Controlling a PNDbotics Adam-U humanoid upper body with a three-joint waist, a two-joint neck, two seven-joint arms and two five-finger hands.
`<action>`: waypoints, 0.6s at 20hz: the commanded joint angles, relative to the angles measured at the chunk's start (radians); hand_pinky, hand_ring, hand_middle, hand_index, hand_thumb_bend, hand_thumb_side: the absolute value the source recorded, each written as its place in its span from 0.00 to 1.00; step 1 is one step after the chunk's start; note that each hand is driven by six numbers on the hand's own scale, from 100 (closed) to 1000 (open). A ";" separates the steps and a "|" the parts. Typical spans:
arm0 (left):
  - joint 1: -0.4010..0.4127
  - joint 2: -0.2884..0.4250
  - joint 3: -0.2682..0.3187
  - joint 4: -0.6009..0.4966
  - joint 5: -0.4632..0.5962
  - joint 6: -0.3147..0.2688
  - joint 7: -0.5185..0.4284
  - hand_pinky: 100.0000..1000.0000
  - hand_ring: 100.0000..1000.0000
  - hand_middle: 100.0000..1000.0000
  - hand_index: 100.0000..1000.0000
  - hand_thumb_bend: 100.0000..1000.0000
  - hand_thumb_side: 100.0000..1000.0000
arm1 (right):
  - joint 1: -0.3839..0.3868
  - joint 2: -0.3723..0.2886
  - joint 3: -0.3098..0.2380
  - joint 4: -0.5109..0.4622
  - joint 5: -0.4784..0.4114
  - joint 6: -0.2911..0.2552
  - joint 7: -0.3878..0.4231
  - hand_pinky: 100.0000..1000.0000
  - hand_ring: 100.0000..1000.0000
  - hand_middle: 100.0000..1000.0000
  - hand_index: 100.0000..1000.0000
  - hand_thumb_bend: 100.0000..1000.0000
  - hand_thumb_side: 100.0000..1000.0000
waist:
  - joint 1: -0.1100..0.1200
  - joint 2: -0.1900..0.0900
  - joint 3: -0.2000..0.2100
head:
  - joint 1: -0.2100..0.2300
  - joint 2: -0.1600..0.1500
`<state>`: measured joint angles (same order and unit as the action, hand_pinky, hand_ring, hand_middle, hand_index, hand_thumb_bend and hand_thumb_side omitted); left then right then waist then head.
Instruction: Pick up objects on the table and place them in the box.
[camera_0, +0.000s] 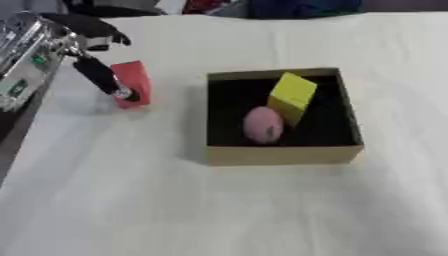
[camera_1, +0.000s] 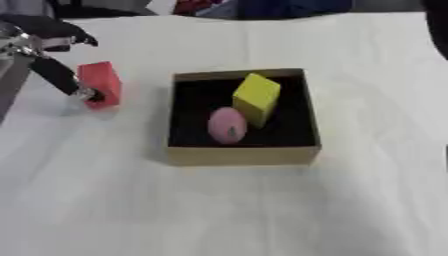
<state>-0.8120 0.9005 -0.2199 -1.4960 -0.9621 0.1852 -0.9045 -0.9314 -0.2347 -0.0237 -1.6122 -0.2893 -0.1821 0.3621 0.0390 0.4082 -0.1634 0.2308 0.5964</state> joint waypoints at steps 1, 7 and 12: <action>-0.022 0.018 0.002 0.025 0.004 -0.017 -0.002 0.85 0.92 0.92 1.00 0.55 0.56 | -0.025 -0.023 0.000 -0.002 -0.003 -0.001 0.003 0.98 0.83 0.56 0.67 0.00 0.77 | 0.000 -0.018 -0.002 | 0.007 -0.014; -0.031 0.013 -0.003 0.049 0.008 -0.034 -0.002 0.84 0.90 0.89 0.99 0.49 0.54 | -0.034 -0.024 0.001 0.003 -0.003 -0.003 0.002 0.98 0.83 0.56 0.67 0.00 0.78 | -0.002 -0.009 -0.008 | 0.015 -0.023; -0.037 0.008 -0.004 0.047 0.027 -0.035 -0.002 0.82 0.89 0.84 0.95 0.44 0.53 | -0.036 -0.025 0.000 0.005 -0.002 -0.002 -0.001 0.98 0.83 0.56 0.67 0.00 0.78 | -0.004 -0.006 -0.010 | 0.018 -0.026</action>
<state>-0.8282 0.8878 -0.2302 -1.4410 -0.9422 0.1526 -0.9071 -0.9474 -0.2359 -0.0234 -1.6007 -0.2893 -0.1824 0.3620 0.0361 0.4242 -0.1725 0.2449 0.5807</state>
